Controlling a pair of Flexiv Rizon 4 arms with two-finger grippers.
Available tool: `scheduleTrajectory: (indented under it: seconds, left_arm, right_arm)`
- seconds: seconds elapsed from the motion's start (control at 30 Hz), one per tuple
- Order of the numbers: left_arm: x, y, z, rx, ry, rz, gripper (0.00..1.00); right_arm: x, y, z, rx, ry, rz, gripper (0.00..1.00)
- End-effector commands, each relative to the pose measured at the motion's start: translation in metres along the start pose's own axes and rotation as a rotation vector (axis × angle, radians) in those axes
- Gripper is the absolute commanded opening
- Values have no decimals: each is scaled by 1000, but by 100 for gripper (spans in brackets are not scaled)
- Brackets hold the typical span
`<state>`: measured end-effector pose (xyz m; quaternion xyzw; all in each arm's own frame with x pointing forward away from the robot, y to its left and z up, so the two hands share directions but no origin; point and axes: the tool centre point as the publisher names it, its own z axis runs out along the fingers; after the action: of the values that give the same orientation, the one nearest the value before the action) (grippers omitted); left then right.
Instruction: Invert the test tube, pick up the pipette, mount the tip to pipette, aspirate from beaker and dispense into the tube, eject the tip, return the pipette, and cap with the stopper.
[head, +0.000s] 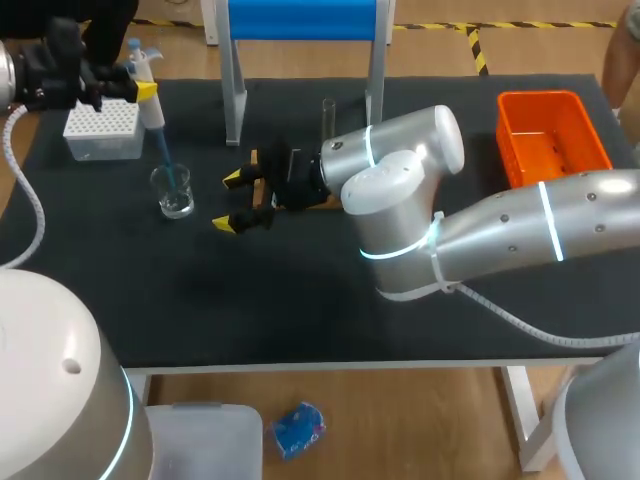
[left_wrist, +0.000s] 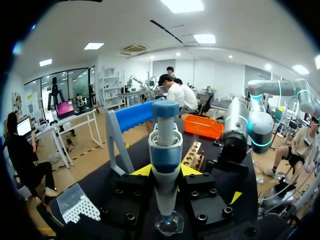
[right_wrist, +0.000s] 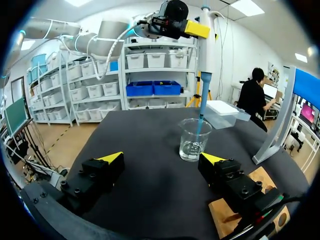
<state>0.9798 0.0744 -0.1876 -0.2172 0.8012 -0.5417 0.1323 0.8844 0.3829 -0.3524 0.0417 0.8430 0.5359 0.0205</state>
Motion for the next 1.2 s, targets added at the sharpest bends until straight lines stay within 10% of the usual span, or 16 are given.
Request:
scheduleTrajectory:
  seconds: [0.03,1.2]
  left_arm:
    - [-1,5,3,7,2,-1,0]
    - [1,22,6,2,1,-32,0]
  right_arm:
    - [1,0,0,-1,-2,0,100]
    - [1,0,0,-1,-2,0,100]
